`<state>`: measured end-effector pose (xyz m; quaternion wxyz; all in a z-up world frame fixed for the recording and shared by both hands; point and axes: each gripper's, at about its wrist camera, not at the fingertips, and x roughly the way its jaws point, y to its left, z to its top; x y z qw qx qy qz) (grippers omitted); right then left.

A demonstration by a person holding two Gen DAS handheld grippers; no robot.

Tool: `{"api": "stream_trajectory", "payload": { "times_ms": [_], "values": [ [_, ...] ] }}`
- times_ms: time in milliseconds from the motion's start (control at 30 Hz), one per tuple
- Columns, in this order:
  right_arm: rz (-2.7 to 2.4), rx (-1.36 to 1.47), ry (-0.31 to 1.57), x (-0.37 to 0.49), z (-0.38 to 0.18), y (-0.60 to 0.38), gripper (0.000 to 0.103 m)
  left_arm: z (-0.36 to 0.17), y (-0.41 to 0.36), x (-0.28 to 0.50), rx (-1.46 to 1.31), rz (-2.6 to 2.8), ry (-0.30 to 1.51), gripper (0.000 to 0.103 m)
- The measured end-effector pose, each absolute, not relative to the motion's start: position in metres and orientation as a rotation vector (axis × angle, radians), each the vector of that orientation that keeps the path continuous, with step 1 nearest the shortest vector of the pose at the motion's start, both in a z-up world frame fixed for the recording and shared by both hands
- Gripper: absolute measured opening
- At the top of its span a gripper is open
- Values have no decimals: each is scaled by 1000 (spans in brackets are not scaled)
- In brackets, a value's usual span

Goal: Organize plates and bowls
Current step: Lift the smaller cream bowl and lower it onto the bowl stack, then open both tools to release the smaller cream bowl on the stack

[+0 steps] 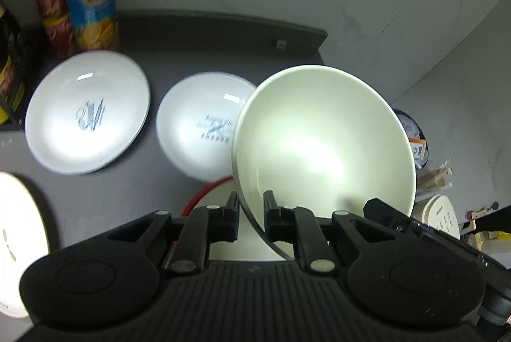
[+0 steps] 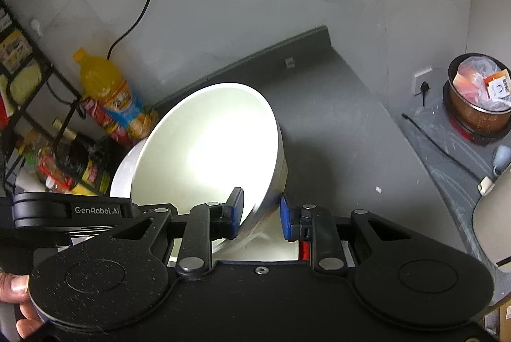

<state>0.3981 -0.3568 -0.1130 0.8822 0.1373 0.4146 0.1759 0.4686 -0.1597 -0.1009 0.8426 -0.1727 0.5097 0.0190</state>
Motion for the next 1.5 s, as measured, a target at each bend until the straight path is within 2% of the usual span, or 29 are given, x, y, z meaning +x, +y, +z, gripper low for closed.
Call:
{"api": "stream_trajectory", "payload": {
  "times_ms": [467, 800, 1133, 1333, 1500],
  "values": [
    [424, 259, 968, 376, -138, -338, 26, -128, -138, 430, -397, 89, 1196, 12],
    [350, 213, 1027, 377, -151, -338, 29, -143, -143, 433, -354, 67, 1233, 13],
    [293, 228, 1009, 370, -143, -335, 32, -145, -129, 440, -340, -5, 1254, 14],
    [230, 245, 985, 360, -138, -338, 32, -138, -115, 441, -344, -37, 1239, 25],
    [184, 222, 986, 354, -145, -335, 21, -136, -101, 441, -338, -55, 1238, 31]
  ]
}}
